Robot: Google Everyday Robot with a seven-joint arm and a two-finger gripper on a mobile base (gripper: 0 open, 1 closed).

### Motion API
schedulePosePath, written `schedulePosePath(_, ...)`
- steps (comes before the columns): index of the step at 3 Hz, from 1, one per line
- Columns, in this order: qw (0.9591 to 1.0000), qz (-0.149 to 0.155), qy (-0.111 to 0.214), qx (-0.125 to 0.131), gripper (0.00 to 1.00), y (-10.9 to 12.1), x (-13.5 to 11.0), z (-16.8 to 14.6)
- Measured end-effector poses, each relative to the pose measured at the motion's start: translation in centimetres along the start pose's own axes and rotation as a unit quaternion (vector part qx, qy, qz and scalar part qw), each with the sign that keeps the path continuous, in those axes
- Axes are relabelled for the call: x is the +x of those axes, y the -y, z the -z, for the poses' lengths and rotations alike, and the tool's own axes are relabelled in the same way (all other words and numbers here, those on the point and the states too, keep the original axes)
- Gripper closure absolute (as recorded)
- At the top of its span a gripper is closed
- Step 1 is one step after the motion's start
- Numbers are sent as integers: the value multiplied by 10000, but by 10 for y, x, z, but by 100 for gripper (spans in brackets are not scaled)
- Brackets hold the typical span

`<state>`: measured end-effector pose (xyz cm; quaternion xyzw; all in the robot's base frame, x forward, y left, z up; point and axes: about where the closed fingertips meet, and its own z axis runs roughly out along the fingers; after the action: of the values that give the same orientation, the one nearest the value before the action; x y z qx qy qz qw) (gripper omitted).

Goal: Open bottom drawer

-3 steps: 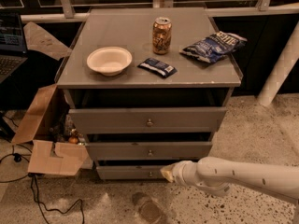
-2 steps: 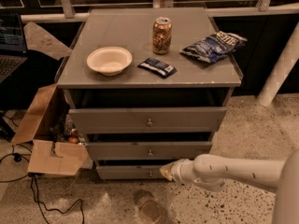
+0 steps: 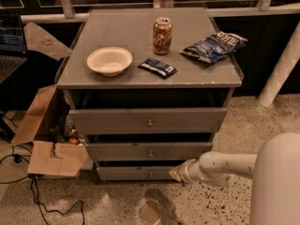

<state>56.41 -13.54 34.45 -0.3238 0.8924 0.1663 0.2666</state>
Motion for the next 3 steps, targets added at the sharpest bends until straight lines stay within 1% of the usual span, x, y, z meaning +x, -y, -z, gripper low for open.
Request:
schedulePosePath(1,10000,-8,-35,28,100,4,4,1)
schedulePosePath(2,9995,-222,74,222,100,9,7,-3)
schedulePosePath(3,9963,-670,245,485,100,31,19,-8)
